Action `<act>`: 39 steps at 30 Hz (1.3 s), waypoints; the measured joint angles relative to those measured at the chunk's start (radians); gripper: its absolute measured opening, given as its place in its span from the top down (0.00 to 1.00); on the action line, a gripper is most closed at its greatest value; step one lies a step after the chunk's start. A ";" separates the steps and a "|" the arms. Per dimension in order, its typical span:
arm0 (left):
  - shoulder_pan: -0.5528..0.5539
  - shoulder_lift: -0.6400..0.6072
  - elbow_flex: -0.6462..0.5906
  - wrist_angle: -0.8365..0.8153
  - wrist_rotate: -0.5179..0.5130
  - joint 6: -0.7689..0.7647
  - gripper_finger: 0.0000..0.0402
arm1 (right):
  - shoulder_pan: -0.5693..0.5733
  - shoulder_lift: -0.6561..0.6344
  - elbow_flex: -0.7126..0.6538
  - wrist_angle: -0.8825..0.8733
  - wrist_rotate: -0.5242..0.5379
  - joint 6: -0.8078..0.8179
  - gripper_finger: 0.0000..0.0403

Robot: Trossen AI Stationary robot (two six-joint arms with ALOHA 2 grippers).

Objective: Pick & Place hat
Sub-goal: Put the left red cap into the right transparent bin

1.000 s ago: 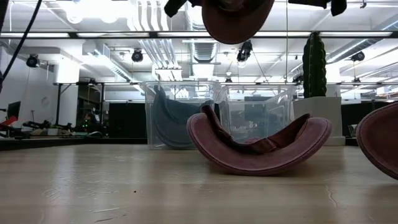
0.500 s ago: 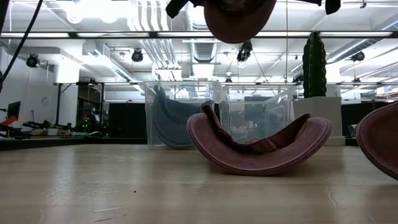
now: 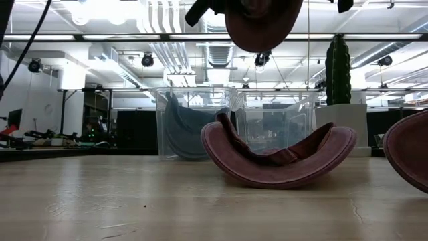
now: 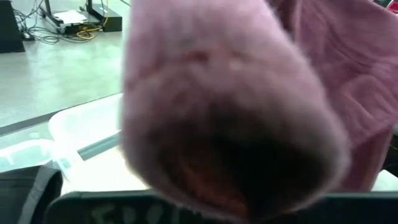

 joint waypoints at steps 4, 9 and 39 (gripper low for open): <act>0.022 -0.002 0.000 0.014 0.044 0.000 0.95 | 0.000 0.017 0.002 0.000 -0.002 0.008 0.34; 0.020 0.000 0.000 0.021 0.073 -0.018 0.95 | -0.017 0.040 0.013 0.000 -0.002 0.017 0.33; 0.001 0.011 -0.002 0.048 0.153 0.064 0.91 | -0.137 0.085 0.064 -0.038 0.010 0.042 0.96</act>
